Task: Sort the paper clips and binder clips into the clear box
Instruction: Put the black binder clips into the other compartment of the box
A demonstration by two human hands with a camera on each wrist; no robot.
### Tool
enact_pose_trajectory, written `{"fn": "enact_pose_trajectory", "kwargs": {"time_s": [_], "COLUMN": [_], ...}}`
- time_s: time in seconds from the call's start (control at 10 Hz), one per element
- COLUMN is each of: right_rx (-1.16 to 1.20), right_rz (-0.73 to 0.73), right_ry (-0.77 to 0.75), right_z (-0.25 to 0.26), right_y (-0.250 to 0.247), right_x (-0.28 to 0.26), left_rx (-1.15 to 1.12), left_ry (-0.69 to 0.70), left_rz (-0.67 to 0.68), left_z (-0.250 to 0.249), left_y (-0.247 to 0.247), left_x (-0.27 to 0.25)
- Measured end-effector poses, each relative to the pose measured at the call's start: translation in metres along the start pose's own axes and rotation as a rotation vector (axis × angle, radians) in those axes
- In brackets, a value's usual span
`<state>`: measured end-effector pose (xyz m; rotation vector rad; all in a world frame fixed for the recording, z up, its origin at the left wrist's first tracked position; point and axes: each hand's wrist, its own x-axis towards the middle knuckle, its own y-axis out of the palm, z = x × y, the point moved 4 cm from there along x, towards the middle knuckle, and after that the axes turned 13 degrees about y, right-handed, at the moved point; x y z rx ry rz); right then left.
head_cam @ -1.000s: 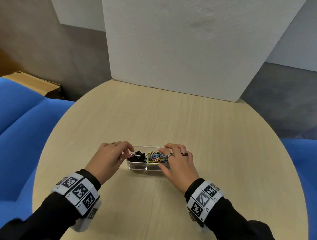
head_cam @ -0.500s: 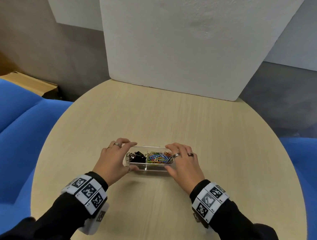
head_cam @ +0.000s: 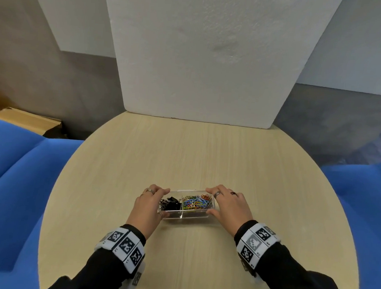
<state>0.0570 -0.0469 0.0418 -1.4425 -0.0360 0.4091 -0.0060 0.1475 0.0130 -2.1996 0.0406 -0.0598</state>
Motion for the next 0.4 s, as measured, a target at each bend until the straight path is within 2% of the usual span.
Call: {"fn": "enact_pose_trajectory", "kwargs": {"time_s": [0.2,0.4], "right_rx": [0.020,0.030], "right_rz": [0.045,0.144], "right_ry": [0.039,0.016], "right_z": [-0.014,-0.026], "right_y": [-0.006,-0.022], "right_x": [-0.002,0.000], "left_rx": [0.030,0.109], "left_ry": [-0.003,-0.045], "left_rz": [0.023,0.118], "left_z": [-0.017,-0.034], "left_y": [0.009,0.007], "left_x": [0.005,0.010]}}
